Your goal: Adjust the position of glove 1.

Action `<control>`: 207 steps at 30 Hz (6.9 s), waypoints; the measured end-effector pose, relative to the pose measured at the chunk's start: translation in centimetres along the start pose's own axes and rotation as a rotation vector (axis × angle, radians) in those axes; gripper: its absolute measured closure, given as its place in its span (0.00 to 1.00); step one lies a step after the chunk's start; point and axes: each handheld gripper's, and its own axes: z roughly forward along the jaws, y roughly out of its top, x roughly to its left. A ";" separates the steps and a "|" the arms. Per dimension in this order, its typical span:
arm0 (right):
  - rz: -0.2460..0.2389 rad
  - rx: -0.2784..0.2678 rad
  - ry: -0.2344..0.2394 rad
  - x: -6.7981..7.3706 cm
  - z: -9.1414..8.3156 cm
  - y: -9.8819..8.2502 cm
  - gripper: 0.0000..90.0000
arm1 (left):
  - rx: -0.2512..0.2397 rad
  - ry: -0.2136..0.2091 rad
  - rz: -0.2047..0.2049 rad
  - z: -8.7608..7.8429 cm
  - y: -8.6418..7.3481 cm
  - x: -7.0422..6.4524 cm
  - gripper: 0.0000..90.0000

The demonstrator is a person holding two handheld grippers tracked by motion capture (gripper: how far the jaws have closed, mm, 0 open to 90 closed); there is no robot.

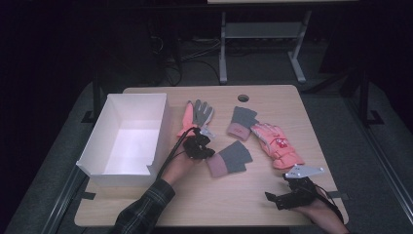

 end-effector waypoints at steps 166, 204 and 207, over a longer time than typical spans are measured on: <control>0.008 -0.002 0.021 0.1 0.1 0.1 0.03 | -0.037 0.080 -0.007 8.9 11.4 7.6 0.69; 0.008 0.008 0.028 0.0 0.5 0.0 0.03 | -0.054 -0.045 -0.109 0.9 9.9 3.2 0.95; 0.008 0.009 0.044 0.1 0.7 0.0 0.04 | -0.043 -0.063 -0.101 0.2 8.9 2.4 0.95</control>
